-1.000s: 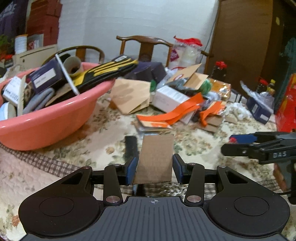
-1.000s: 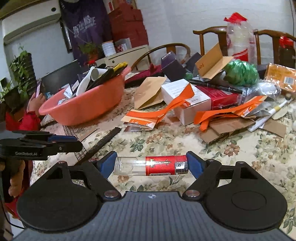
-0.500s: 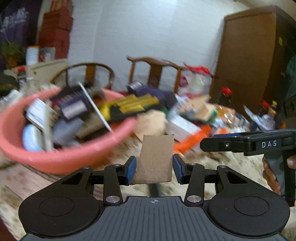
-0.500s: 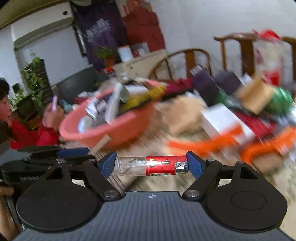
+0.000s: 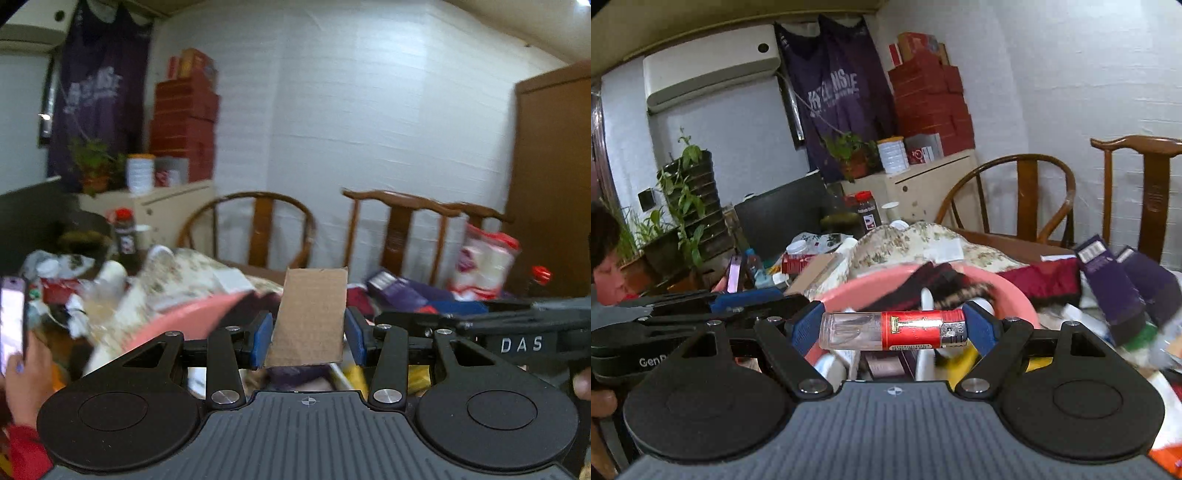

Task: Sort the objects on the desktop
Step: 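Carry the cardboard strip with the left tool while the right tool carries the lighter to the basin, then open the left tool over the pink basin while the right tool releases the lighter there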

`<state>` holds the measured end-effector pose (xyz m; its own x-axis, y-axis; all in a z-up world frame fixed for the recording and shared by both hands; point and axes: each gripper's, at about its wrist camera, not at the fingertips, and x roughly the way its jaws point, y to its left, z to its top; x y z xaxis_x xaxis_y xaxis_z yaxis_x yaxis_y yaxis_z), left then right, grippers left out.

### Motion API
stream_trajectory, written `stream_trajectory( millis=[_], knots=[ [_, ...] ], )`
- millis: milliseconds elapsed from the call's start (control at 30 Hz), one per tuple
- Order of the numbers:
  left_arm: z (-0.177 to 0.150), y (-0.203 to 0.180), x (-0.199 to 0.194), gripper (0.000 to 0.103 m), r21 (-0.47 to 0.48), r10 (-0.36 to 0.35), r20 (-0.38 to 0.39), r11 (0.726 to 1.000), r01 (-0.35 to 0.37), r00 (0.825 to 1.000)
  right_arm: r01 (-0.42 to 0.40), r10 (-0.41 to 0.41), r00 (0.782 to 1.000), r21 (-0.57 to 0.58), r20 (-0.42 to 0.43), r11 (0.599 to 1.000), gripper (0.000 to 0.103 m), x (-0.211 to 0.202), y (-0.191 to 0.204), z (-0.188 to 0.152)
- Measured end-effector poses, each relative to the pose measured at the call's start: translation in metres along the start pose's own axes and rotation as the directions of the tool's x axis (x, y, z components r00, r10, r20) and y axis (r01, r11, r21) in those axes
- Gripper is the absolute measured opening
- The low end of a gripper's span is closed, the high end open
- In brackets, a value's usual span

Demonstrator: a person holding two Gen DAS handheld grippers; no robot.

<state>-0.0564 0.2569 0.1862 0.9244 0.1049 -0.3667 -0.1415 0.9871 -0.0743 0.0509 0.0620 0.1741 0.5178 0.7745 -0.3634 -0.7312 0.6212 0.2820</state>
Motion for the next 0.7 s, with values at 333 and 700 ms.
stream_trajectory(
  millis=[333,700],
  knots=[
    [-0.018,0.056,0.095,0.044,-0.118,0.064,-0.179,0.989,-0.086,0.982,0.072,-0.065,0.991,0.057,-0.114,0.996,0.084,0.098,-0.019,-0.016],
    [-0.024,0.054,0.074,0.059,-0.079,0.126,-0.121,0.988,-0.136,0.985,0.044,-0.043,0.998,0.034,-0.043,0.998,0.087,0.076,-0.015,-0.012]
  ],
)
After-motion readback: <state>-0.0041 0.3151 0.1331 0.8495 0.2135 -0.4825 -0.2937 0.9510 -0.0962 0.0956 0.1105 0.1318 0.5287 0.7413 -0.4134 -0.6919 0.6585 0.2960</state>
